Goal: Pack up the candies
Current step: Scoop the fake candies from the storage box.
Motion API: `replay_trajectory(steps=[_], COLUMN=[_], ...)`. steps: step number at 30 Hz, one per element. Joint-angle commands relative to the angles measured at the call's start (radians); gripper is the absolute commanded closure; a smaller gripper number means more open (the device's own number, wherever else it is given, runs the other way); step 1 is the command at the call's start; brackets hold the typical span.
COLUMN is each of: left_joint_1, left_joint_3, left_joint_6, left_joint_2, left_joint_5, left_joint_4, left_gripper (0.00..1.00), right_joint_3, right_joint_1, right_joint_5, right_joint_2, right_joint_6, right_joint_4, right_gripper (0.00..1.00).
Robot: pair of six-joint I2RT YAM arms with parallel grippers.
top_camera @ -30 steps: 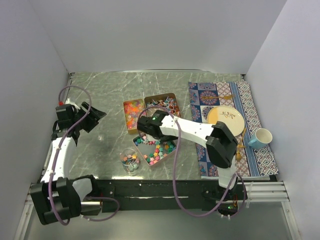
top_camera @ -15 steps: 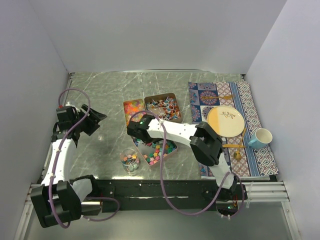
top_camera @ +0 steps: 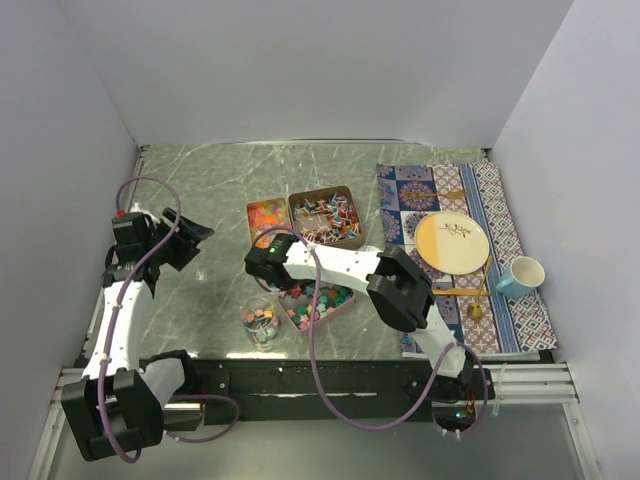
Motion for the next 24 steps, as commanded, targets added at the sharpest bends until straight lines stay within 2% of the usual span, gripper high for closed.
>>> replay_trajectory(steps=[1,8,17,19,24], left_joint_1=[-0.001,0.001,0.008,0.014,0.033], left_joint_3=[0.023,0.028,0.025,0.025,0.039], left_joint_6=[-0.01,0.02,0.039,0.043,0.045], left_joint_2=[-0.018,-0.019,0.001,0.01,0.028], left_joint_5=[-0.016,-0.047,-0.067,-0.073,-0.065], left_joint_4=[0.033,0.019,0.024,0.039,0.036], left_gripper=[0.27,0.27,0.27,0.27,0.28], right_joint_3=[0.047,0.023,-0.029,-0.023,0.118], right_joint_1=[0.013,0.013,0.004,-0.005,-0.074], right_joint_5=[-0.083,-0.238,-0.339,-0.406,-0.586], right_joint_2=[-0.004,0.003,-0.017,0.008,0.119], right_joint_6=[-0.055,-0.09,-0.195,-0.167,-0.008], right_joint_4=[-0.099,-0.061,0.056,0.062,-0.018], right_gripper=[1.0,1.0,1.0,1.0,1.0])
